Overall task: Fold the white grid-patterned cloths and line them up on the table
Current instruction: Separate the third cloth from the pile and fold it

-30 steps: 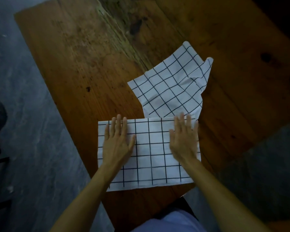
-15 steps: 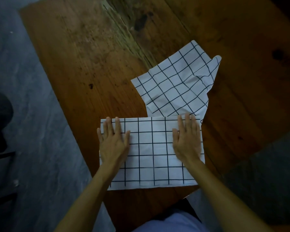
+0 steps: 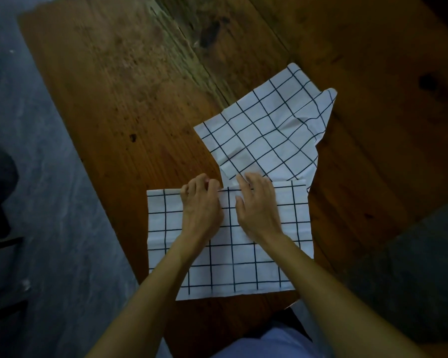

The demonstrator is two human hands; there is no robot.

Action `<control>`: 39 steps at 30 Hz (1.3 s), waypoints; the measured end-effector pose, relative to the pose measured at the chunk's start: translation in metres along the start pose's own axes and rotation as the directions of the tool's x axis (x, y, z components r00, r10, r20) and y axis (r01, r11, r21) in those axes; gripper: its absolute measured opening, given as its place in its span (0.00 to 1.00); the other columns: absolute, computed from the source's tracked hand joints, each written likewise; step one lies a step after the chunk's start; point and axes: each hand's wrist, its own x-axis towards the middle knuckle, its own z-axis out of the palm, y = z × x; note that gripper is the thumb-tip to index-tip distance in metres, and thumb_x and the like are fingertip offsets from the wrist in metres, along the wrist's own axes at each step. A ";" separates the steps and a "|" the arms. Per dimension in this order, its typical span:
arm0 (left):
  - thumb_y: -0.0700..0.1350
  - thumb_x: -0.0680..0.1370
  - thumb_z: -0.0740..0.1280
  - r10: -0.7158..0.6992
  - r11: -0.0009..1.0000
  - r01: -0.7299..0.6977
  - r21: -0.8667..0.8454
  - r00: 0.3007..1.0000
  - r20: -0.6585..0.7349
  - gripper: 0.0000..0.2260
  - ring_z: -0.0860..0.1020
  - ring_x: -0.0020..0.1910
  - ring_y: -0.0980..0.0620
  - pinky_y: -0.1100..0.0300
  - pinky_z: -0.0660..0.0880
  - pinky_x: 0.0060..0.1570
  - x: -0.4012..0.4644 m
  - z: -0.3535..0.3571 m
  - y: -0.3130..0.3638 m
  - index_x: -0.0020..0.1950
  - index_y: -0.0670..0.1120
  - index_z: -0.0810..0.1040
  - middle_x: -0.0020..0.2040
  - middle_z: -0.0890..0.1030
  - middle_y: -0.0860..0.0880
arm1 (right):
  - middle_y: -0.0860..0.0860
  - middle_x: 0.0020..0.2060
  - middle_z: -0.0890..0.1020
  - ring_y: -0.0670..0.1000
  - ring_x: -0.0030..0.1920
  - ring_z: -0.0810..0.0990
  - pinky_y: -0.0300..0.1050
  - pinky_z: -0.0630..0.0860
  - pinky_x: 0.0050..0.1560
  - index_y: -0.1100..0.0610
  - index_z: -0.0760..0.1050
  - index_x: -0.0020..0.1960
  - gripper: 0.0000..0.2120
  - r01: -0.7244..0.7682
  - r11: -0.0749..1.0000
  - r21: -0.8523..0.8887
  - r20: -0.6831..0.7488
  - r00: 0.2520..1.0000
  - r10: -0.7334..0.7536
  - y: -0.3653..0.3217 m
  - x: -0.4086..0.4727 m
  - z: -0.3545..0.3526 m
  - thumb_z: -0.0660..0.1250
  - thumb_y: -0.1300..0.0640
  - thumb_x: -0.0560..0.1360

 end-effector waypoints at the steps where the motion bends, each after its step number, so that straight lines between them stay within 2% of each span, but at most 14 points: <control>1: 0.35 0.69 0.66 0.007 1.000 -0.007 0.000 1.000 0.002 0.13 0.67 0.55 0.46 0.53 0.61 0.53 0.001 -0.002 0.000 0.51 0.46 0.72 0.55 0.72 0.43 | 0.58 0.60 0.73 0.58 0.64 0.70 0.59 0.64 0.69 0.61 0.68 0.68 0.22 0.014 1.000 -0.007 -0.014 1.000 -0.014 0.000 0.001 -0.002 0.56 0.54 0.77; 5: 0.33 0.66 0.64 0.019 0.999 -0.018 -0.032 0.999 0.051 0.15 0.69 0.50 0.48 0.56 0.56 0.48 0.006 -0.018 0.003 0.48 0.48 0.72 0.46 0.73 0.49 | 0.55 0.50 0.75 0.55 0.54 0.72 0.60 0.68 0.63 0.58 0.74 0.61 0.17 0.060 0.998 -0.020 -0.040 0.997 -0.061 -0.001 0.010 -0.011 0.63 0.55 0.74; 9: 0.31 0.68 0.63 0.103 0.988 -0.093 -0.120 0.992 0.076 0.19 0.70 0.54 0.50 0.61 0.52 0.50 0.008 -0.042 0.006 0.56 0.48 0.73 0.50 0.77 0.51 | 0.52 0.46 0.81 0.54 0.52 0.75 0.58 0.64 0.67 0.55 0.80 0.52 0.12 0.079 0.997 0.019 0.037 0.996 -0.080 -0.010 0.022 -0.030 0.63 0.50 0.74; 14: 0.30 0.69 0.63 0.173 0.975 -0.177 -0.136 0.984 -0.037 0.19 0.74 0.55 0.47 0.59 0.54 0.52 0.004 -0.078 0.004 0.56 0.46 0.76 0.52 0.80 0.48 | 0.50 0.51 0.82 0.53 0.55 0.74 0.49 0.66 0.60 0.53 0.79 0.55 0.13 0.031 0.994 0.105 0.225 0.973 -0.054 -0.027 0.030 -0.074 0.62 0.47 0.78; 17: 0.30 0.70 0.64 0.216 0.962 -0.232 -0.141 0.969 -0.120 0.17 0.76 0.54 0.46 0.58 0.55 0.53 0.000 -0.098 0.004 0.55 0.45 0.77 0.50 0.81 0.47 | 0.49 0.46 0.82 0.51 0.50 0.76 0.48 0.71 0.54 0.51 0.78 0.47 0.11 0.013 0.987 0.163 0.295 0.953 -0.062 -0.042 0.027 -0.102 0.62 0.44 0.78; 19: 0.32 0.71 0.65 0.240 0.955 -0.265 -0.134 0.955 -0.177 0.15 0.76 0.54 0.45 0.57 0.57 0.55 -0.002 -0.112 0.006 0.55 0.45 0.77 0.50 0.81 0.46 | 0.48 0.41 0.81 0.50 0.44 0.77 0.49 0.75 0.48 0.49 0.75 0.41 0.14 0.005 0.985 0.173 0.318 0.946 -0.061 -0.055 0.023 -0.119 0.61 0.41 0.78; 21: 0.34 0.72 0.63 0.248 0.948 -0.288 -0.135 0.936 -0.251 0.14 0.75 0.56 0.45 0.56 0.59 0.57 -0.004 -0.126 0.008 0.56 0.44 0.77 0.52 0.80 0.45 | 0.48 0.42 0.82 0.49 0.45 0.78 0.49 0.76 0.47 0.50 0.76 0.42 0.15 -0.007 0.982 0.188 0.307 0.950 -0.052 -0.068 0.020 -0.137 0.60 0.40 0.78; 24: 0.34 0.73 0.61 0.212 0.946 -0.289 -0.149 0.896 -0.390 0.17 0.68 0.65 0.44 0.51 0.61 0.61 -0.011 -0.145 0.009 0.60 0.43 0.74 0.60 0.74 0.42 | 0.48 0.42 0.81 0.50 0.47 0.78 0.52 0.76 0.49 0.52 0.78 0.44 0.16 -0.005 0.977 0.213 0.263 0.963 -0.052 -0.083 0.013 -0.165 0.61 0.41 0.77; 28: 0.37 0.74 0.57 0.173 0.936 -0.302 -0.182 0.843 -0.510 0.19 0.61 0.71 0.43 0.48 0.58 0.67 -0.029 -0.171 0.009 0.64 0.46 0.67 0.68 0.68 0.41 | 0.48 0.49 0.81 0.48 0.53 0.77 0.49 0.74 0.53 0.54 0.79 0.51 0.17 0.002 0.964 0.265 0.253 0.965 -0.072 -0.103 -0.001 -0.197 0.62 0.41 0.77; 31: 0.39 0.74 0.59 0.206 0.922 -0.344 -0.176 0.824 -0.528 0.19 0.60 0.71 0.45 0.46 0.61 0.65 -0.045 -0.183 0.011 0.65 0.48 0.65 0.68 0.68 0.41 | 0.48 0.47 0.81 0.48 0.51 0.78 0.48 0.75 0.51 0.54 0.79 0.51 0.13 0.049 0.968 0.246 0.177 0.980 -0.094 -0.117 -0.014 -0.212 0.63 0.46 0.78; 34: 0.46 0.76 0.59 0.271 0.903 -0.401 -0.151 0.808 -0.523 0.19 0.61 0.71 0.46 0.50 0.59 0.66 -0.059 -0.186 0.013 0.67 0.47 0.66 0.69 0.68 0.43 | 0.42 0.41 0.79 0.47 0.46 0.78 0.43 0.74 0.47 0.51 0.78 0.49 0.06 0.096 0.966 0.240 0.092 0.988 -0.121 -0.129 -0.028 -0.220 0.64 0.51 0.78; 37: 0.51 0.78 0.57 0.292 0.877 -0.442 -0.188 0.802 -0.522 0.18 0.67 0.65 0.48 0.58 0.58 0.62 -0.072 -0.186 0.017 0.66 0.46 0.68 0.64 0.72 0.44 | 0.45 0.42 0.80 0.48 0.45 0.78 0.46 0.76 0.46 0.52 0.78 0.51 0.06 0.125 0.955 0.270 0.029 0.990 -0.138 -0.135 -0.041 -0.221 0.64 0.53 0.78; 39: 0.50 0.79 0.58 0.302 0.855 -0.471 -0.216 0.792 -0.531 0.16 0.72 0.59 0.50 0.59 0.62 0.59 -0.079 -0.186 0.019 0.63 0.44 0.72 0.59 0.77 0.45 | 0.47 0.42 0.81 0.48 0.44 0.78 0.48 0.76 0.45 0.53 0.79 0.50 0.07 0.135 0.949 0.284 0.006 0.990 -0.142 -0.135 -0.048 -0.221 0.65 0.52 0.77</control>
